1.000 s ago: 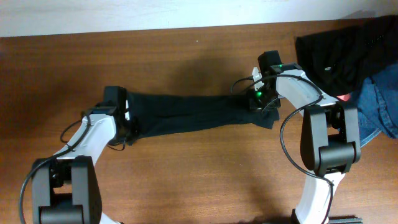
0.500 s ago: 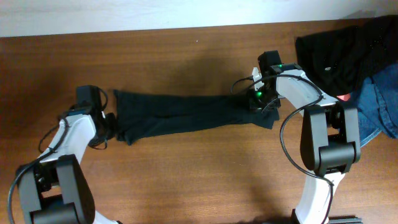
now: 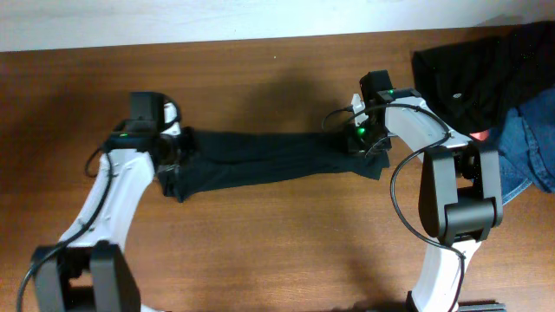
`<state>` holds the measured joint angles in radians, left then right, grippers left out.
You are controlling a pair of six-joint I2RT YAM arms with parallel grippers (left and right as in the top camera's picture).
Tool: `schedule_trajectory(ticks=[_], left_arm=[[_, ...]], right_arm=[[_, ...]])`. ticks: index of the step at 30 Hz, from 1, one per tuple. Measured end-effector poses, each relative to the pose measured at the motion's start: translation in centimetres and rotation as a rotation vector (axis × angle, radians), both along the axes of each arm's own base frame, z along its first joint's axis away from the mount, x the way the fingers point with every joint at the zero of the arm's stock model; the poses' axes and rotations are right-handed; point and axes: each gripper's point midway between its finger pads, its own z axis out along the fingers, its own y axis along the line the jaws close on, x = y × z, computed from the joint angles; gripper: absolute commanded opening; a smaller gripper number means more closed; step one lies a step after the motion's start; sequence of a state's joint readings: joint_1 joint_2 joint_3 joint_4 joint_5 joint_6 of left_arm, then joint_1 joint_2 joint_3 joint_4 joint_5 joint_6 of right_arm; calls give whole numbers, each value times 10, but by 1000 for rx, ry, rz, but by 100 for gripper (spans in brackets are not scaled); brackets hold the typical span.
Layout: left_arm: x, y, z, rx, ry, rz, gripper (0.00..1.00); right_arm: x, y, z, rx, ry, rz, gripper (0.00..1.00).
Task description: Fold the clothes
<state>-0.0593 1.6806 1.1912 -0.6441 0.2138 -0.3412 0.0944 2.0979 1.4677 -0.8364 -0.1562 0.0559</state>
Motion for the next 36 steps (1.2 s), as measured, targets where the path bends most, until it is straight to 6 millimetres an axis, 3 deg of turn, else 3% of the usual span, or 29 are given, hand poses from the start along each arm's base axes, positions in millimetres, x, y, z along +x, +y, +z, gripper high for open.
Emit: schedule_trajectory(ticks=[4, 11, 15, 17, 27, 33, 36], left_arm=[[3, -21, -31, 9, 47, -50, 6], [-12, -24, -95, 36, 215, -64, 6], [-10, -23, -95, 34, 217, -61, 7], [-10, -23, -96, 32, 223, -62, 8], [-9, -24, -97, 24, 229, -63, 10], [-9, -24, -97, 24, 229, -63, 11], [-9, -24, -97, 24, 229, -63, 11]], right_arm=[[0, 0, 0, 0, 0, 0, 31], [0, 0, 0, 0, 0, 0, 32], [0, 0, 0, 2, 1, 0, 30], [0, 0, 0, -1, 0, 5, 4], [-17, -8, 3, -30, 66, -5, 4], [-19, -12, 36, -48, 17, -7, 4], [-17, -18, 50, -77, -20, -15, 11]])
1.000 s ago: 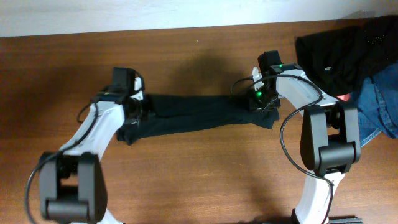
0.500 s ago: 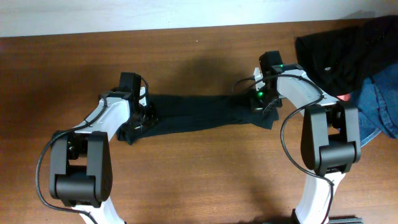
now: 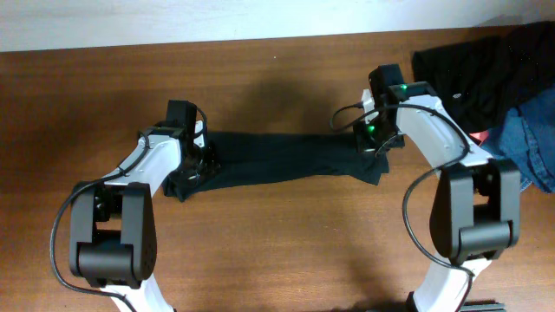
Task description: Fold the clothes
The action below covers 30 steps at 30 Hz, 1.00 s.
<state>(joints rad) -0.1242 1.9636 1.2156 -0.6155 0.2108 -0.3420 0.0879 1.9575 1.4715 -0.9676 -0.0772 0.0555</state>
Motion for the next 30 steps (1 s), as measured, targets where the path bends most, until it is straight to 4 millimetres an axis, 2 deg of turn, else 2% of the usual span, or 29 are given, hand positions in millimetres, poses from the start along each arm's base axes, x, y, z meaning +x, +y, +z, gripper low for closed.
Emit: schedule_trajectory(ticks=[3, 12, 19, 20, 22, 24, 27, 30], left_arm=[[0, 0, 0, -2, 0, 0, 11], [2, -2, 0, -5, -9, 0, 13], [2, -2, 0, -5, -9, 0, 13], [2, -2, 0, -5, -9, 0, 13], [2, -2, 0, -5, -10, 0, 13], [2, -2, 0, -5, -10, 0, 13], [2, -2, 0, -5, -9, -1, 13], [2, -2, 0, -5, -10, -1, 13]], right_arm=[[-1, -2, 3, -9, -1, 3, 4], [28, 25, 10, 61, -135, 101, 4], [8, 31, 4, 71, -52, 119, 4], [3, 30, 3, 70, -30, 118, 6], [-8, 29, 1, 68, 18, 104, 19], [-20, 26, 0, 55, 68, 85, 26], [-30, 16, -1, 4, 115, 41, 47], [-29, 7, -2, -44, 111, 5, 53]])
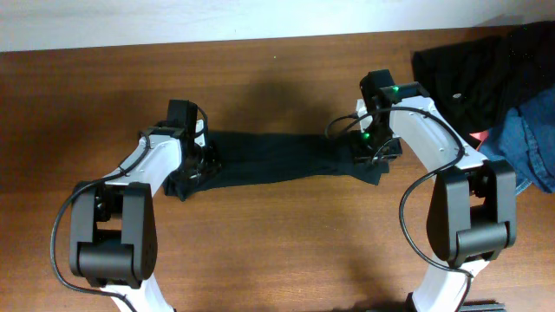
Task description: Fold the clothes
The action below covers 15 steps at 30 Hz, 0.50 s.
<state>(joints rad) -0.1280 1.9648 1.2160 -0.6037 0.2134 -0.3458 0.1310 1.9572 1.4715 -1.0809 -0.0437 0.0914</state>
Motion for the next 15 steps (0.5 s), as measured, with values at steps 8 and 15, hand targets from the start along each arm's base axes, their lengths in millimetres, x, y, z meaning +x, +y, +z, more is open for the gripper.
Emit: schedule_trajectory(ticks=[8, 15], left_arm=[[0, 0, 0, 0, 0, 0, 14], [0, 0, 0, 0, 0, 0, 14]], right_arm=[[4, -23, 1, -131, -23, -117, 52], [6, -33, -3, -174, -32, -224, 39]])
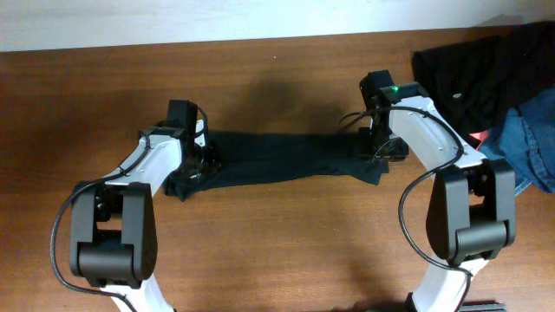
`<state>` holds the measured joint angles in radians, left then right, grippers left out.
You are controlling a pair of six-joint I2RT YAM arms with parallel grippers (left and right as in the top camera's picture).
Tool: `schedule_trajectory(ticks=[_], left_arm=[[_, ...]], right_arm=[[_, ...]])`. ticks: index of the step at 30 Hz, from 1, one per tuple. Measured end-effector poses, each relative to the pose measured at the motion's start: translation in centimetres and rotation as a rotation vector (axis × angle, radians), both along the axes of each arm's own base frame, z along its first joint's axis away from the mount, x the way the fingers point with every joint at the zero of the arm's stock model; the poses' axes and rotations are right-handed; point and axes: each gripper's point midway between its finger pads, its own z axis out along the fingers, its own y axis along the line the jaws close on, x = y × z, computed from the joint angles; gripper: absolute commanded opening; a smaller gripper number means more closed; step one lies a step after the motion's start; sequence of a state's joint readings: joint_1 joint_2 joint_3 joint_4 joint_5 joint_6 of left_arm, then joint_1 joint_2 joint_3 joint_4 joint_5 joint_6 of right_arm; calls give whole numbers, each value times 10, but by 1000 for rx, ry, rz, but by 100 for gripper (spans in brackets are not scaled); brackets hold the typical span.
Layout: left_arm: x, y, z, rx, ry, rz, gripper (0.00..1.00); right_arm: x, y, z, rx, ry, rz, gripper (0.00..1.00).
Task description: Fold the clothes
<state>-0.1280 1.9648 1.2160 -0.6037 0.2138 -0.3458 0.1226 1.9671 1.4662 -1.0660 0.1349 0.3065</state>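
A dark garment lies stretched in a long band across the middle of the brown table. My left gripper sits over the garment's left end, a little in from its bunched corner. My right gripper is down on the garment's right end. Each wrist hides its own fingers, so their state does not show.
A heap of other clothes, black cloth and blue denim, lies at the table's back right corner, close behind the right arm. A pale wall edge runs along the back.
The right wrist has turned slightly over the garment's right end, and its green light no longer shows. The left arm and the garment have not moved.
First both grippers were at the two ends of the stretched garment, the left one near its outer corner. Then the left gripper stood further in over the cloth and the right had shifted back. Since then only the right wrist has made small shifts.
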Motion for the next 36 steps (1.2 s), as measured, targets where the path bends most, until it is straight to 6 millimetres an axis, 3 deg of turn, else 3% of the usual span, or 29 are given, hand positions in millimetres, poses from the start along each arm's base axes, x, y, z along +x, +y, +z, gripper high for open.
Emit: schedule_trajectory(ticks=[3, 9, 22, 32, 33, 35, 36], left_arm=[[0, 0, 0, 0, -1, 0, 14], [0, 0, 0, -1, 0, 3, 14], [0, 0, 0, -1, 0, 3, 15], [0, 0, 0, -1, 0, 2, 15], [0, 0, 0, -1, 0, 2, 15], [0, 0, 0, -1, 0, 2, 15], [0, -1, 0, -1, 0, 2, 15]], right_arm=[[-1, -6, -6, 5, -6, -59, 34], [-4, -12, -20, 32, -10, -118, 34], [2, -1, -29, 99, -42, -127, 31], [-1, 0, -47, 107, -58, -129, 31], [-1, 0, -47, 107, -60, -129, 27], [-1, -1, -47, 103, -59, -125, 8], [-1, -1, -47, 103, -60, -128, 4]])
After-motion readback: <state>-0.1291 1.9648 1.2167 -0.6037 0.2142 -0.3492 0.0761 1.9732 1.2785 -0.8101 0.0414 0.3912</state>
